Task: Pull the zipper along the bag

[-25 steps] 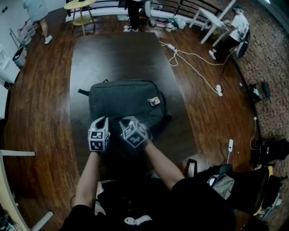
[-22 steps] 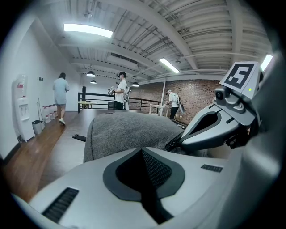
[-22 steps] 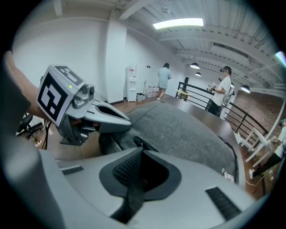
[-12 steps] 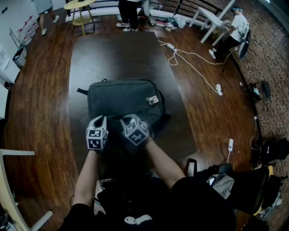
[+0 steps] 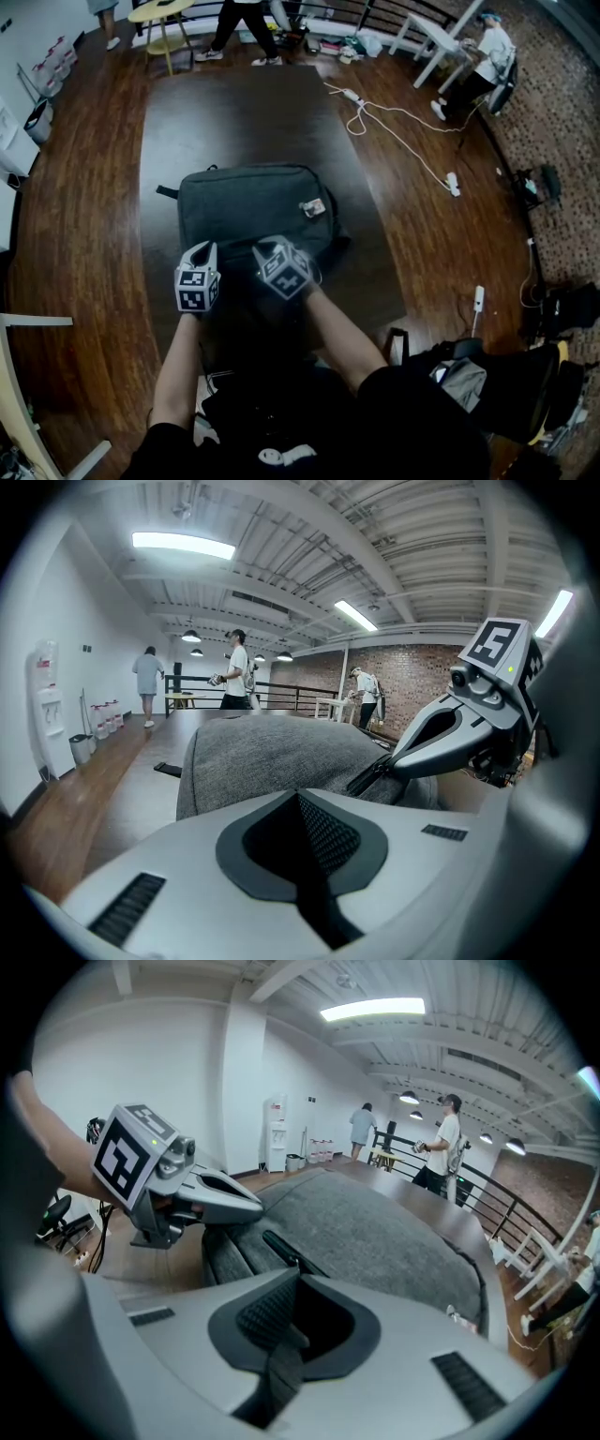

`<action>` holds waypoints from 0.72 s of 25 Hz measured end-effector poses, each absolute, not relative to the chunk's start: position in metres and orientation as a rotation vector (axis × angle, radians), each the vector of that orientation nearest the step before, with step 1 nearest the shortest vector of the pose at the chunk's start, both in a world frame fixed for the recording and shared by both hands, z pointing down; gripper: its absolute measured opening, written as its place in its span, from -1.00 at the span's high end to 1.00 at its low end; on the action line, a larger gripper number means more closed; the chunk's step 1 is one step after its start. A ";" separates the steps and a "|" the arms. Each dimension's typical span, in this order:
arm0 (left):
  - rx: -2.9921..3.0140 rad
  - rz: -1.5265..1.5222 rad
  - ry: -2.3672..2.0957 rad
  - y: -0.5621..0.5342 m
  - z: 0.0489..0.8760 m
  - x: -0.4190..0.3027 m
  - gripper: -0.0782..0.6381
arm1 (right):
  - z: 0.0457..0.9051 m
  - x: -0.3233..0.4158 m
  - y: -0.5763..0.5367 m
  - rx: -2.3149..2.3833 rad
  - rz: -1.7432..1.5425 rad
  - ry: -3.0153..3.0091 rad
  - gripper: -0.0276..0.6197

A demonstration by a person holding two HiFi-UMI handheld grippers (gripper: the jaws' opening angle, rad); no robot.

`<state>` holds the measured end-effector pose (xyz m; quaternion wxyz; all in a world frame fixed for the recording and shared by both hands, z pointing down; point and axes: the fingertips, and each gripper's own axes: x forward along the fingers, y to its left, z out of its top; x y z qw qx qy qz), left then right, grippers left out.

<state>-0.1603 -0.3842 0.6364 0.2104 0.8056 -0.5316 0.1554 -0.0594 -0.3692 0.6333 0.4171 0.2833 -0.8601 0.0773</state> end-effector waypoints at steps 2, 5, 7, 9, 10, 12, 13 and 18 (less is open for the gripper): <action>2.244 0.426 -1.477 -0.385 0.636 -0.160 0.78 | 0.634 -0.057 -0.369 0.712 0.198 -2.153 0.86; 2.246 0.424 -1.476 -0.385 0.636 -0.160 0.78 | 0.634 -0.055 -0.370 0.708 0.182 -2.153 0.86; 2.250 0.425 -1.479 -0.385 0.635 -0.161 0.78 | 0.634 -0.053 -0.370 0.711 0.188 -2.146 0.86; 2.248 0.433 -1.473 -0.384 0.636 -0.161 0.78 | 0.634 -0.051 -0.370 0.712 0.191 -2.144 0.86; 2.248 0.434 -1.471 -0.384 0.637 -0.162 0.78 | 0.634 -0.051 -0.370 0.711 0.190 -2.145 0.86; 2.248 0.424 -1.468 -0.385 0.636 -0.161 0.78 | 0.634 -0.049 -0.371 0.711 0.190 -2.144 0.86; 2.250 0.418 -1.468 -0.385 0.636 -0.161 0.78 | 0.635 -0.048 -0.372 0.711 0.186 -2.145 0.86; 2.239 0.439 -1.455 -0.383 0.640 -0.162 0.78 | 0.638 -0.045 -0.373 0.710 0.187 -2.138 0.86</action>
